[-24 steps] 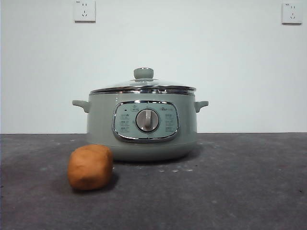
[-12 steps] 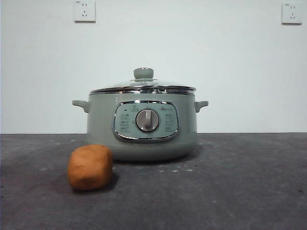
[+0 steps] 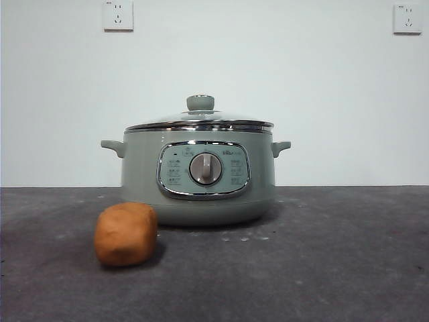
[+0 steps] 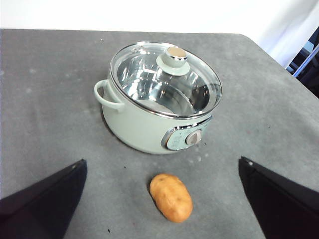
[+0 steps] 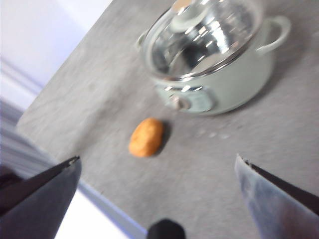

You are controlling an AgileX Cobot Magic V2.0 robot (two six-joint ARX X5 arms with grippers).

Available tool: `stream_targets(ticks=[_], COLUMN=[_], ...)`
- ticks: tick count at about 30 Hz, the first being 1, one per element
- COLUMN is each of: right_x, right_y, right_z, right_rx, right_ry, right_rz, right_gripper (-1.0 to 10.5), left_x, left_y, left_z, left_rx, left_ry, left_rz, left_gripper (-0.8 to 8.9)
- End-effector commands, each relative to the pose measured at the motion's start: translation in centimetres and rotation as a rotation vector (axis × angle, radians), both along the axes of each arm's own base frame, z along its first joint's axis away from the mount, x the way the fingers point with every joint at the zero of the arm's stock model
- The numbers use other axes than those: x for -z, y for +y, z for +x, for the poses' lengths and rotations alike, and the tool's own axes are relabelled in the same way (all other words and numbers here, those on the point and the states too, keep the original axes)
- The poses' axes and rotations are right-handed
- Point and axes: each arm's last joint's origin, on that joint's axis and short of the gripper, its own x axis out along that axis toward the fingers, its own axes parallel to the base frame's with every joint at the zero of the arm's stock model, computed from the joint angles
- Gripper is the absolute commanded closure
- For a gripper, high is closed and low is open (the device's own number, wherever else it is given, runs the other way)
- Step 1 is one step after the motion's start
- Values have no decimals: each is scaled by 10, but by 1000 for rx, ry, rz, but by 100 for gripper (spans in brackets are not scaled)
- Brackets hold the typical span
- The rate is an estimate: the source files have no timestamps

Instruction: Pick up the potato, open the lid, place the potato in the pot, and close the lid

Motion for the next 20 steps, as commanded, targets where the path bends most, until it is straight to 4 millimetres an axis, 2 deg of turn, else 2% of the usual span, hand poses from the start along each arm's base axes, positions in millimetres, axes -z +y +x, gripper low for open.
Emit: stream_targets(ticks=[1,5,9,16,20], right_x=[4,14,28,73,103], right_y=[17,52,98,176,207], right_z=[13,29,41,53,58], right_rx=[-54,-126,-184,-221,-207], right_ry=[54,92,119,177,191], right_rz=[8,-36,-83,-185,-249], right_gripper=[349,348,348,348,348], left_x=[-3,-2,-2,-2,-2], left_y=[0,0,0,0,0], left_z=[-1,-1,-1,-1,0], left_rx=[7,7,7,6,6], left_ry=[-16,-8,-5,-5,-2], left_rz=[7,6,5,6,6], left_gripper=[271,271,271,271,271])
